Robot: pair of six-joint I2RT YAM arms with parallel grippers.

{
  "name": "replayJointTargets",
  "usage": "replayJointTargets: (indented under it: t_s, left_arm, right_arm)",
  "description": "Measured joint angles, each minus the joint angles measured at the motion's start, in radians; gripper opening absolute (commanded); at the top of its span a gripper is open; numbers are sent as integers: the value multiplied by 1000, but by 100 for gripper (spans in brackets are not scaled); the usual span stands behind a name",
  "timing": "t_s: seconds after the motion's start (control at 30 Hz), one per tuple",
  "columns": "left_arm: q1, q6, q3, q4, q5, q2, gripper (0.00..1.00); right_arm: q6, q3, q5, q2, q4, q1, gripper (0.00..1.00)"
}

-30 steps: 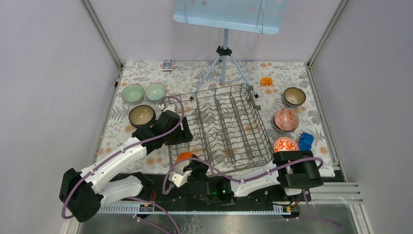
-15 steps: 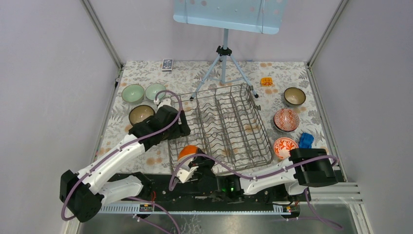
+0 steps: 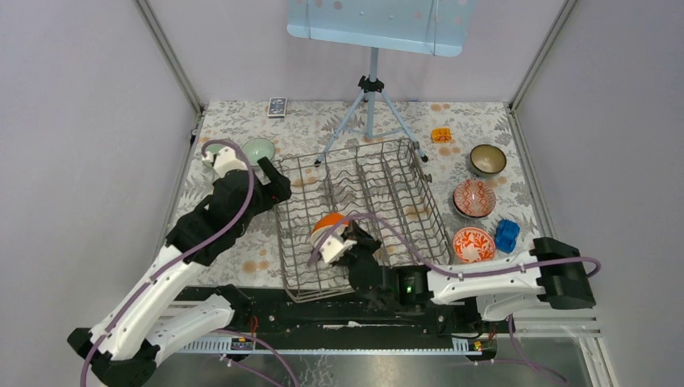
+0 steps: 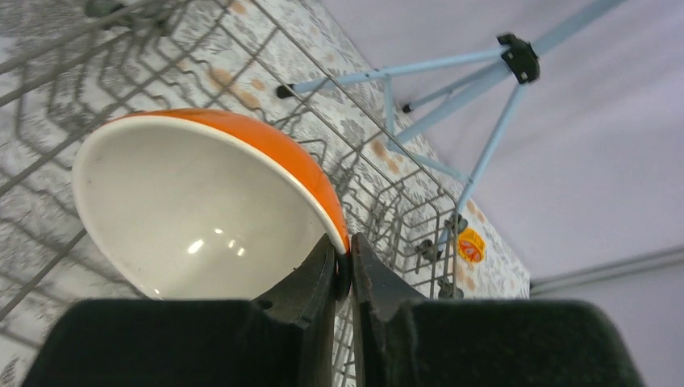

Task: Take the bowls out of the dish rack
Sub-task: Place the bowl with the bowl.

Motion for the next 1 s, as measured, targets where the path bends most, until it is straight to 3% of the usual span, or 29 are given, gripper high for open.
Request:
replayJointTargets:
  t_s: [0.27,0.5,0.77,1.0]
  left_arm:
    - [0,38,0,18,-96,-124,99]
    - [0,72,-1,66,-71,-177,99]
    - [0,117,-25,173,98,-203,99]
    - [0,187,-50,257,306,-200,99]
  right_arm:
    - [325,140,-83,-100,-370,-156,0]
    - [629,264,-212,-143,-649,-235,0]
    - [930,315,-381,-201,-858,-335,0]
    - [1076,317,-499,-208,-950,-409,0]
